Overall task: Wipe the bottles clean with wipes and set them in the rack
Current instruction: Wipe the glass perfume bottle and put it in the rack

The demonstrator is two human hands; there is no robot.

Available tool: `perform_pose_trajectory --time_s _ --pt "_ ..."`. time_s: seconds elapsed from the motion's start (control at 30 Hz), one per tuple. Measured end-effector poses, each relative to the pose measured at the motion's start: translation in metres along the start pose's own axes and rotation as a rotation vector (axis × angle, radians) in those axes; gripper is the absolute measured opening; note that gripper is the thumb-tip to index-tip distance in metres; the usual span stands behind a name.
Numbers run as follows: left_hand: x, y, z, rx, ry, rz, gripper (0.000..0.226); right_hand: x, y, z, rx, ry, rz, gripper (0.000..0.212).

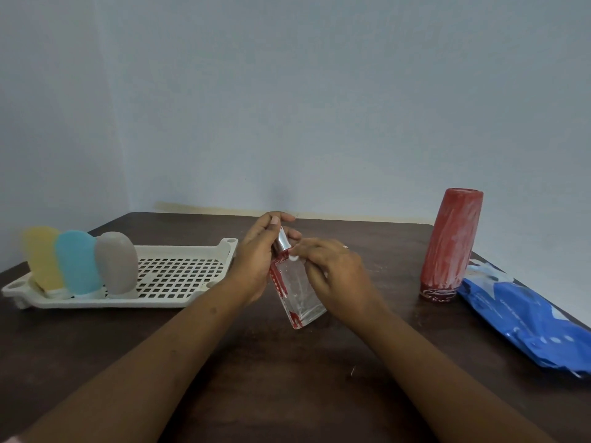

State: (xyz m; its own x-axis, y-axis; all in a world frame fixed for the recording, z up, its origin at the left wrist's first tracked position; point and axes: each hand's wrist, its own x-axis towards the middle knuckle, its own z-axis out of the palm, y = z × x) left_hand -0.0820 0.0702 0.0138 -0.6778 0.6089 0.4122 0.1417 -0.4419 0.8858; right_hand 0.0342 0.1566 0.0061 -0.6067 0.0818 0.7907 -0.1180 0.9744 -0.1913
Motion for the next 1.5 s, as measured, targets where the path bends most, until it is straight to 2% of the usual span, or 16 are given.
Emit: perform_pose_trajectory --time_s 0.2,0.43,0.63,0.87,1.07,1.23,1.4,1.5 --pt "0.001 -0.001 -0.001 -0.012 -0.005 0.000 0.031 0.000 -0.006 0.002 -0.007 -0.085 -0.075 0.026" --pt "-0.002 0.000 0.001 0.002 -0.004 0.018 0.029 0.001 -0.003 0.001 0.010 -0.006 0.007 0.027" --pt "-0.003 0.001 0.001 0.030 0.035 0.048 0.031 0.001 -0.014 0.002 0.010 -0.134 -0.123 0.030" --pt "-0.005 0.002 0.003 0.036 0.061 0.047 0.030 0.001 -0.006 0.001 -0.049 -0.088 -0.059 0.027" --pt "-0.005 0.004 0.003 -0.059 0.051 0.005 0.029 -0.002 -0.018 -0.002 -0.015 -0.222 -0.175 0.037" --pt "-0.004 0.002 0.002 0.020 0.074 0.029 0.026 -0.001 -0.009 -0.002 -0.033 -0.180 -0.094 0.029" --pt "-0.003 0.000 0.002 -0.055 0.086 -0.009 0.025 -0.002 -0.020 -0.003 -0.034 -0.267 -0.160 0.031" --pt "-0.003 0.000 0.002 -0.035 0.088 -0.002 0.025 -0.003 -0.016 -0.004 -0.037 -0.214 -0.140 0.028"
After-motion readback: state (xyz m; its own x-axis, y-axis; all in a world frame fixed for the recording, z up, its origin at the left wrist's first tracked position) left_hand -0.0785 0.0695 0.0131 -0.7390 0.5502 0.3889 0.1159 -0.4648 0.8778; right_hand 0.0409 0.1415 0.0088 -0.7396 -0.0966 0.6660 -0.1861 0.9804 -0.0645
